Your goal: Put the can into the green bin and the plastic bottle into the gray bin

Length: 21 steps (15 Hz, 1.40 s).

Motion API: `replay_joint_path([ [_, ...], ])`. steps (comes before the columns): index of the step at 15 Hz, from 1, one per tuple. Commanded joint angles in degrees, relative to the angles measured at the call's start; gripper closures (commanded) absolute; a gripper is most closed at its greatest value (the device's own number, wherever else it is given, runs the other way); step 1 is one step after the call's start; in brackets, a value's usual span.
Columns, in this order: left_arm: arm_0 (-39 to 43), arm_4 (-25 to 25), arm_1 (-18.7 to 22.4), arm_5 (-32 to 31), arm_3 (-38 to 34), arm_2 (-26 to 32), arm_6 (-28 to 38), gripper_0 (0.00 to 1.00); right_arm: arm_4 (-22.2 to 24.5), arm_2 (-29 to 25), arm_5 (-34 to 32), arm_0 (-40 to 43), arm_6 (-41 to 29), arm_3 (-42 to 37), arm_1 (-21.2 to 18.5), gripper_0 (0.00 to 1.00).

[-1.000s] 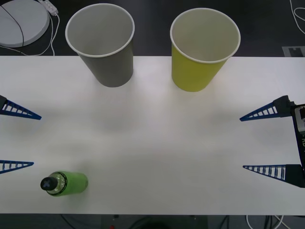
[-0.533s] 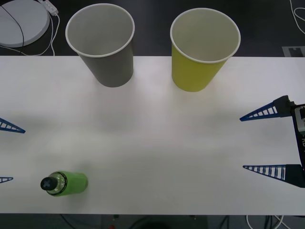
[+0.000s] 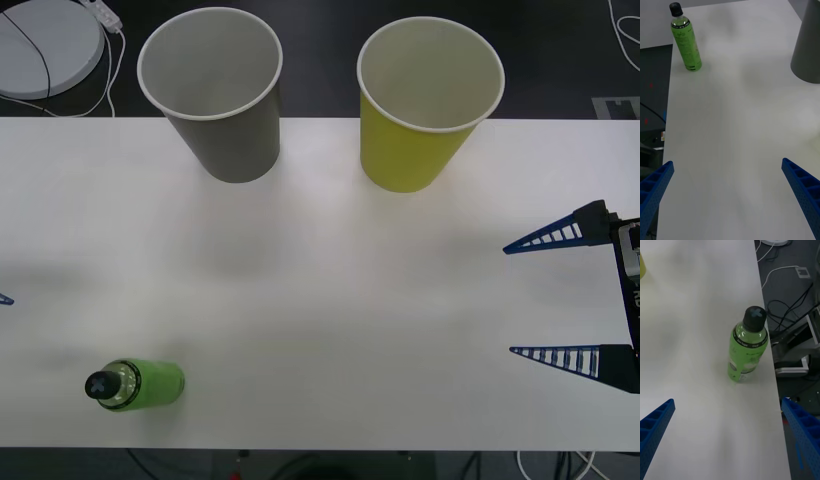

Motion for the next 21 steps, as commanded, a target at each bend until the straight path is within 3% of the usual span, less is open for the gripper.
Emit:
replay_joint_path([
  [1,0.00,2.34,-0.02,-0.01,4.37,-3.24,-2.81,0.00,0.00,0.00,0.00,0.00,0.00,-0.01,-0.01,0.00],
  [5,0.80,6.12,-1.60,-0.01,8.77,-6.41,-4.92,0.00,0.00,0.00,0.00,0.00,0.00,-0.01,-0.01,0.00],
  [7,2.73,7.18,-3.62,0.61,7.53,-6.41,-5.45,0.00,0.00,0.00,0.00,0.00,0.00,-0.01,-0.01,0.00],
  [14,10.46,9.20,-7.31,13.09,-1.69,-6.41,-6.85,0.00,0.00,0.00,0.00,0.00,0.00,-0.01,-0.01,0.00],
  [21,14.24,8.23,-10.13,13.70,-2.92,-6.32,-11.07,0.00,0.00,0.00,0.00,0.00,0.00,-0.01,-0.01,0.00],
])
